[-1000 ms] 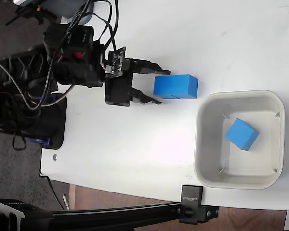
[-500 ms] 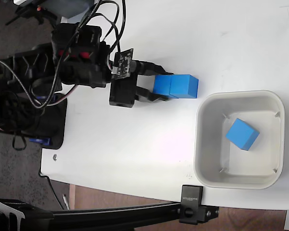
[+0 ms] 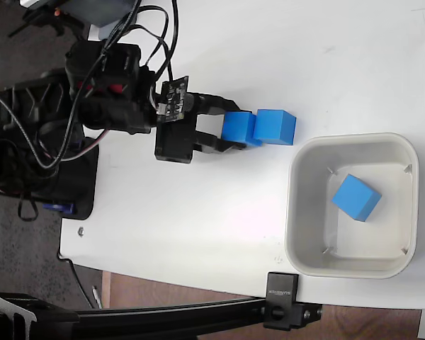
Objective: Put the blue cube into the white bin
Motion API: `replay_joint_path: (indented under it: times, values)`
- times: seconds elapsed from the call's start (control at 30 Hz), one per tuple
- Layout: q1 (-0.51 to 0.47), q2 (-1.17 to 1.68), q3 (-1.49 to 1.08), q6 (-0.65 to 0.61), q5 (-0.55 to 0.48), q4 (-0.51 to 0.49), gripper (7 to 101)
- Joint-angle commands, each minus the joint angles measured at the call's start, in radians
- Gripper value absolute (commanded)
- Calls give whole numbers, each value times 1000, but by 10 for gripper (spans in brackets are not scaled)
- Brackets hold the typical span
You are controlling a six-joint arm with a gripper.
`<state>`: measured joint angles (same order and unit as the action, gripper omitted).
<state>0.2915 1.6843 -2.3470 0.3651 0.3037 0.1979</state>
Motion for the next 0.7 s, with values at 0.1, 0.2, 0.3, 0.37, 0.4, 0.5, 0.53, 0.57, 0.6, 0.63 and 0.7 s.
replay_joint_path:
  times: [0.1, 0.2, 0.3, 0.37, 0.4, 0.5, 0.53, 0.57, 0.6, 0.63, 0.7]
  values:
    - [2, 132, 3, 3, -2, 54, 573]
    - [5, 204, -8, -5, 5, 100, 573]
    - [3, 270, 25, -28, 11, 183, 573]
    - [-8, 307, 66, -51, 3, 239, 573]
    - [-17, 321, 92, -64, -6, 267, 573]
    - [-63, 327, 187, -118, -58, 318, 573]
    - [-84, 314, 224, -137, -80, 331, 573]
    - [-106, 296, 261, -155, -104, 341, 573]
    - [-130, 273, 299, -173, -130, 350, 573]
    - [-153, 245, 339, -190, -150, 359, 573]
    - [-202, 183, 420, -224, -198, 376, 573]
